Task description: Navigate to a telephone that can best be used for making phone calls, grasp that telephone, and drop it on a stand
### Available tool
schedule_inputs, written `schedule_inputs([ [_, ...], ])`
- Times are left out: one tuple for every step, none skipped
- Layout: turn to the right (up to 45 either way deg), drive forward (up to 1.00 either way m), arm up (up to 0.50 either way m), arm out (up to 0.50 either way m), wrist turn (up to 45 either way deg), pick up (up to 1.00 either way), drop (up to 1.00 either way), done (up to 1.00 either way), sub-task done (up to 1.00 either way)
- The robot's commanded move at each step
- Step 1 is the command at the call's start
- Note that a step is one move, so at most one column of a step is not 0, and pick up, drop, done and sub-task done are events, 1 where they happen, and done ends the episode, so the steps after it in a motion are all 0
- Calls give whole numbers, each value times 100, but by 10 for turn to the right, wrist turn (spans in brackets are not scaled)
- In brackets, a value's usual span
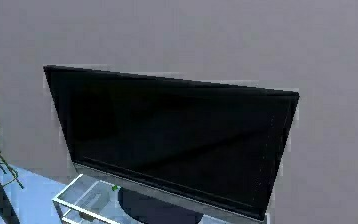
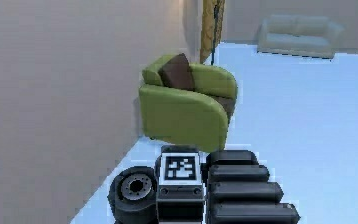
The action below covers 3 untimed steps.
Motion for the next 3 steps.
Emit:
schedule_inputs([
  [-210,0,0,0,0,0,0,0,0],
  [450,0,0,0,0,0,0,0,0],
  [150,0,0,0,0,0,0,0,0],
])
